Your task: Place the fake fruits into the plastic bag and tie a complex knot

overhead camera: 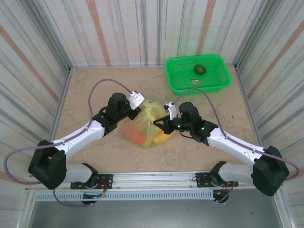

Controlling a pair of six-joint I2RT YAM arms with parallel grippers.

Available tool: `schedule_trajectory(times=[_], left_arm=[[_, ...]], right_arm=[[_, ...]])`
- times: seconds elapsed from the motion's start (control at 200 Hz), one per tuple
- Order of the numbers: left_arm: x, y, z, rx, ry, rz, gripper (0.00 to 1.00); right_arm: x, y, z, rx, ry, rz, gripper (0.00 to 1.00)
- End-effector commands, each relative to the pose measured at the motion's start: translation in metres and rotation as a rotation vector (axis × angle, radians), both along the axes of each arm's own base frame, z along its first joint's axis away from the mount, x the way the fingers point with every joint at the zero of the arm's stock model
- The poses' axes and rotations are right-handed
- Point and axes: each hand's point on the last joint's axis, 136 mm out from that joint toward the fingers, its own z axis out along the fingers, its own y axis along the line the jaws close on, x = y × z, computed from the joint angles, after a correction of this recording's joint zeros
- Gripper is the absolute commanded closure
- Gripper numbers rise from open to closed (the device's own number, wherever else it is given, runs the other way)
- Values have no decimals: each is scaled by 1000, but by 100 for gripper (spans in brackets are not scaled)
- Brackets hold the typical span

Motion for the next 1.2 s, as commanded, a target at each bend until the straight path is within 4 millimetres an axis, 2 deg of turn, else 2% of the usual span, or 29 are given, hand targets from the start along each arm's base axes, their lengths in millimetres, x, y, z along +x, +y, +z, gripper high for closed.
schedule_trajectory(times=[0.0, 0.281, 0.306, 0.366, 0.556, 0.726, 0.817, 1.032, 1.192], left_arm=[[9, 5, 21, -51, -31, 50, 100], [32, 64, 45, -141, -119, 341, 100], [33, 70, 47, -151, -126, 364, 100], [35, 83, 52, -172, -141, 416, 100], [40, 112, 55, -215, -162, 537, 100], [43, 124, 54, -233, -167, 588, 100], [46, 128, 50, -234, -157, 604, 100], [58, 141, 18, -226, -63, 667, 100], [61, 155, 2, -208, -26, 733, 100]], right_arm=[[-2, -2, 14, -4, -34, 11, 100], [11, -48, 38, -35, -94, -110, 100], [11, -54, 48, -25, -117, -123, 100], [15, -65, 54, -34, -135, -158, 100], [37, -98, 56, -81, -149, -304, 100], [51, -120, 49, -105, -134, -399, 100], [60, -137, 38, -139, -121, -482, 100], [82, -184, 4, -134, -44, -698, 100], [90, -224, -23, -119, 37, -876, 100]])
